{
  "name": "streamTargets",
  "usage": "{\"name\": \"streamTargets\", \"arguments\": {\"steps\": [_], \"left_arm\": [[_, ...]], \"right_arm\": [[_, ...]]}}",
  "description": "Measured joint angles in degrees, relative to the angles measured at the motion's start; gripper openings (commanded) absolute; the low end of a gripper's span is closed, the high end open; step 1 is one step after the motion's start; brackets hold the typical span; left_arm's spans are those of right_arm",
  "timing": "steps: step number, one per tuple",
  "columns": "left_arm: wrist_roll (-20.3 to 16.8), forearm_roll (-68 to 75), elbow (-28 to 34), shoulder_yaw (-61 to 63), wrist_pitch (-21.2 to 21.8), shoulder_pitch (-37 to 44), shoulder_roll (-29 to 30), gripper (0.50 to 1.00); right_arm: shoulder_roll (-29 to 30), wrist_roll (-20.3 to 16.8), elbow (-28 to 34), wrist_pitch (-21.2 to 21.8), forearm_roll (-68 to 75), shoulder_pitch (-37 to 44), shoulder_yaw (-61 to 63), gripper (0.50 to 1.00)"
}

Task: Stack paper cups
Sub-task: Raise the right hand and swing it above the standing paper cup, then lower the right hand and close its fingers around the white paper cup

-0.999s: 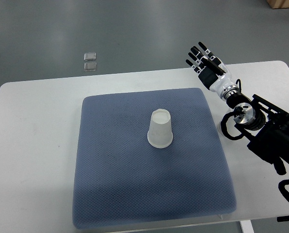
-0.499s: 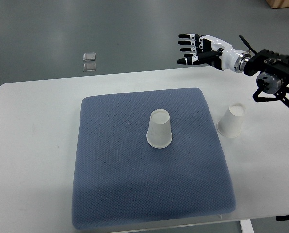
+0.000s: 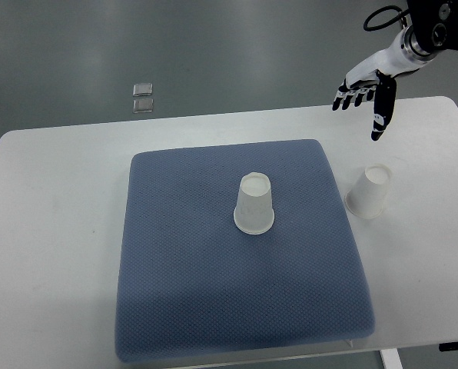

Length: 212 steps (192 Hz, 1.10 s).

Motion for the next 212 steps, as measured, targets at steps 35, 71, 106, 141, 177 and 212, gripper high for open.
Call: {"name": "streamTargets", "arguments": {"steps": [35, 71, 106, 141, 177, 212], "left_arm": [[0.0, 0.01, -0.61, -0.07, 0.0, -0.01, 0.0, 1.0], [0.0, 0.01, -0.67, -0.09, 0.0, -0.01, 0.0, 1.0], [0.0, 0.01, -0.68, -0.13, 0.0, -0.01, 0.0, 1.0], [0.0, 0.0, -0.43, -0.12, 0.06, -0.01, 0.0, 1.0], [0.06, -0.01, -0.54, -0.11, 0.1, 0.0, 0.0, 1.0], [0.08, -0.01, -0.49, -0.18, 0.1, 0.08, 0.0, 1.0]], "right_arm": [[-0.09, -0.84, 7.18, 2.98, 2.0, 8.2, -3.15, 0.926], [-0.98, -1.84, 13.39, 3.25, 5.49, 14.2, -6.05, 0.926], [-0.8, -2.34, 14.88, 2.42, 7.63, 15.79, -6.66, 0.926], [-0.02, -4.33, 14.49, -4.27, 7.66, 12.82, -8.1, 0.924], [0.02, -6.21, 12.09, -11.79, 7.88, 5.29, -8.15, 0.924], [-0.11, -6.53, 9.31, -15.22, 7.92, -1.93, -7.58, 0.924]]}}
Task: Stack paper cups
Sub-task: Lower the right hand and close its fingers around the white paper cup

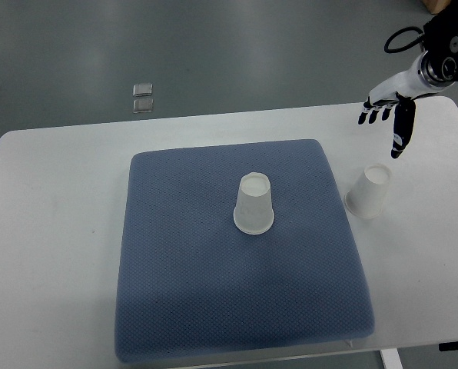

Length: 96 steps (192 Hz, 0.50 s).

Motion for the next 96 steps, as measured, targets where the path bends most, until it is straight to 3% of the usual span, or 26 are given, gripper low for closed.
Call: {"name": "streamTargets", "arguments": {"steps": [96], "left_arm": [[0.0, 0.0, 0.38, -0.01, 0.0, 0.24, 0.0, 1.0]], "right_arm": [[0.44, -0.01, -4.47, -8.45, 0.54, -13.35, 0.52, 0.913]]}}
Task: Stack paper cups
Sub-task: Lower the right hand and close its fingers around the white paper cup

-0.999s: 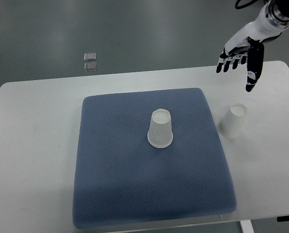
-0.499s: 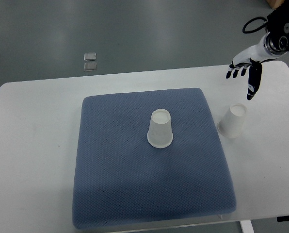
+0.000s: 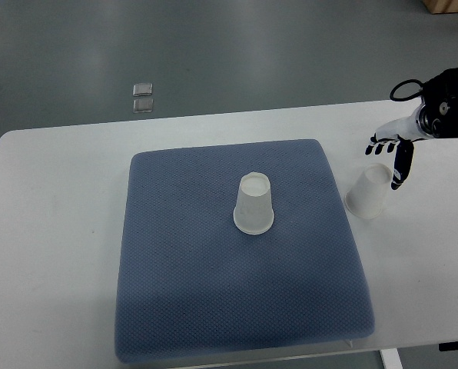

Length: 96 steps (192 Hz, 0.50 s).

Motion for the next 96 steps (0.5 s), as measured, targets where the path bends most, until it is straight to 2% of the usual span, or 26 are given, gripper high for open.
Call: {"name": "streamTargets", "arguments": {"steps": [37, 96], "left_arm": [[0.0, -0.04, 0.08, 0.0, 0.0, 0.1, 0.0, 1.0], [0.0, -0.04, 0.09, 0.0, 0.0, 0.35, 0.0, 1.0]], "right_arm": [[0.5, 0.0, -1.05, -2.24, 0.08, -2.9, 1.9, 0.909], [0.76, -0.08, -3.1, -2.62, 0.0, -5.59, 4.38, 0.885]]}}
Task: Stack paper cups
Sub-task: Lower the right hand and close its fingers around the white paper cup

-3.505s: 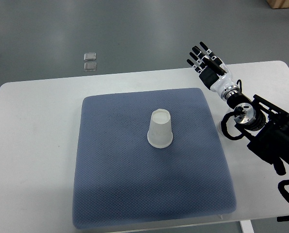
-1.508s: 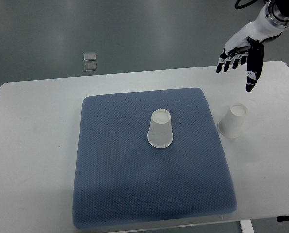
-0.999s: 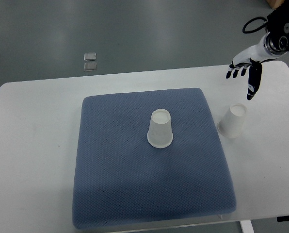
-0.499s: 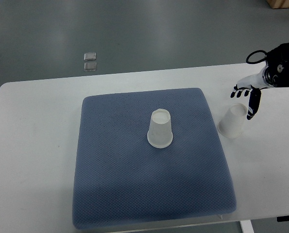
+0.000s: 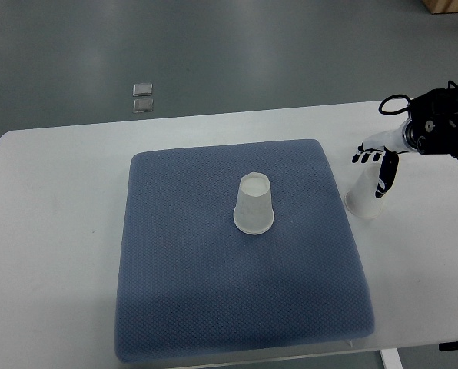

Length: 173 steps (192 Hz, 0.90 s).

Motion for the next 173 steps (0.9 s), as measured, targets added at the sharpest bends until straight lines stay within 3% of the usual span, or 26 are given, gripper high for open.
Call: {"name": "streamTargets", "arguments": {"steps": [57, 137, 156, 173], "left_arm": [[0.0, -0.02, 0.0, -0.08, 0.0, 0.1, 0.0, 1.0], [0.0, -0.04, 0.0, -0.09, 0.0, 0.12, 0.0, 1.0], [0.0, -0.04, 0.0, -0.09, 0.0, 0.12, 0.0, 1.0], [0.0, -0.04, 0.04, -0.09, 0.0, 0.12, 0.0, 1.0]], "right_arm": [[-0.03, 0.0, -1.18, 0.0, -0.09, -1.41, -0.07, 0.862], [-0.17, 0.05, -1.25, -0.48, -0.1, -1.52, -0.04, 0.791], [-0.19, 0.08, -1.24, -0.6, -0.1, -1.52, -0.04, 0.754], [-0.23, 0.11, -1.25, -0.61, -0.13, -1.52, -0.04, 0.689]]}}
